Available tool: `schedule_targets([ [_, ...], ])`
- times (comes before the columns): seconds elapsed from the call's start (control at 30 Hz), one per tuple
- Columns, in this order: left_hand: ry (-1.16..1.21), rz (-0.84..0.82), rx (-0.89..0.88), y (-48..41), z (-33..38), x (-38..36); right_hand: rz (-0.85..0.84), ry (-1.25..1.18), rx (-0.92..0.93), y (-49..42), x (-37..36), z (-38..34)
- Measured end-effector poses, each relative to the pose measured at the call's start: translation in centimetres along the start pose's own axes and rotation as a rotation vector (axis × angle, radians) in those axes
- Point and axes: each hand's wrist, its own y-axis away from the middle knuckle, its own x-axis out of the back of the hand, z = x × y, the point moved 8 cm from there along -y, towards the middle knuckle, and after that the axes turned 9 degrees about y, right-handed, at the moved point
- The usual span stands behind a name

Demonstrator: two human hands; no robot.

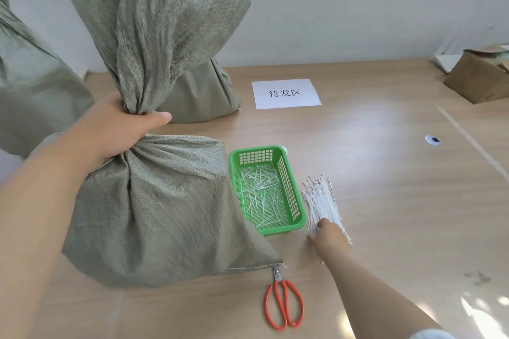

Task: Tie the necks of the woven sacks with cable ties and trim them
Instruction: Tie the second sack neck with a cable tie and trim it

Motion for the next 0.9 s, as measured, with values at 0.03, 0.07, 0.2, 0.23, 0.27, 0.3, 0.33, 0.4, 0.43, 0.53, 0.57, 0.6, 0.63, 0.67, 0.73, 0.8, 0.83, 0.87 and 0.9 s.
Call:
schedule_targets([
  [0.03, 0.005, 0.009, -0.004, -0.1, -0.1, 0.1, 0.007, 0.002, -0.003, -0.2, -0.3, 0.0],
  [0.07, 0.007, 0.013, -0.013, -0.2, -0.1, 0.1, 0.018, 0.001, -0.004, -0.3, -0.6, -0.1],
  [0.2, -0.009, 0.0, -0.025, -0.1, 0.0, -0.1, 0.039, 0.037, -0.009, -0.8, -1.2, -0.2],
  [0.23, -0.015, -0.002, -0.024, -0.1, 0.1, -0.1, 0.038, 0.048, -0.011, -0.9, -1.3, -0.2],
  [0.27, -0.021, -0.004, -0.02, 0.0, 0.1, -0.1, 0.037, 0.058, -0.016, -1.1, -1.4, -0.1],
  [0.3, -0.021, -0.005, -0.015, 0.0, 0.0, 0.0, 0.03, 0.062, -0.024, -1.1, -1.5, 0.0],
  [0.33, -0.019, -0.008, -0.016, -0.1, 0.0, 0.0, 0.024, 0.06, -0.028, -1.2, -1.5, 0.1],
  [0.4, -0.018, -0.016, -0.016, 0.0, -0.1, -0.1, 0.021, 0.049, -0.036, -1.2, -1.3, 0.2],
  [0.43, -0.017, -0.017, -0.013, 0.0, -0.1, -0.1, 0.02, 0.043, -0.04, -1.2, -1.2, 0.2],
  [0.53, -0.005, -0.009, -0.014, -0.1, -0.2, 0.0, 0.015, 0.001, -0.048, -1.0, -0.8, 0.3],
  [0.57, -0.004, -0.009, -0.019, -0.1, -0.1, 0.0, 0.015, -0.019, -0.059, -0.9, -0.6, 0.4],
  [0.6, -0.002, -0.012, -0.024, -0.2, -0.2, 0.0, 0.019, -0.043, -0.069, -0.8, -0.3, 0.5],
  [0.63, -0.001, -0.017, -0.028, -0.2, -0.2, 0.0, 0.03, -0.073, -0.073, -0.7, 0.1, 0.6],
  [0.67, -0.005, -0.019, -0.031, -0.2, -0.1, -0.1, 0.042, -0.104, -0.07, -0.5, 0.5, 0.6],
  [0.73, -0.002, -0.016, -0.033, -0.2, 0.0, -0.1, 0.076, -0.179, -0.052, -0.1, 1.6, 0.6],
  [0.8, 0.013, -0.013, -0.028, -0.2, 0.1, -0.1, 0.117, -0.267, -0.048, 0.5, 2.8, 0.8],
  [0.83, 0.011, -0.011, -0.027, -0.1, 0.1, -0.1, 0.135, -0.305, -0.046, 0.9, 3.4, 0.8],
  [0.87, 0.006, -0.011, -0.026, 0.0, 0.2, -0.2, 0.151, -0.337, -0.036, 1.2, 4.0, 0.7],
  [0.9, 0.004, -0.012, -0.026, 0.0, 0.2, -0.3, 0.163, -0.365, -0.026, 1.5, 4.7, 0.6],
])
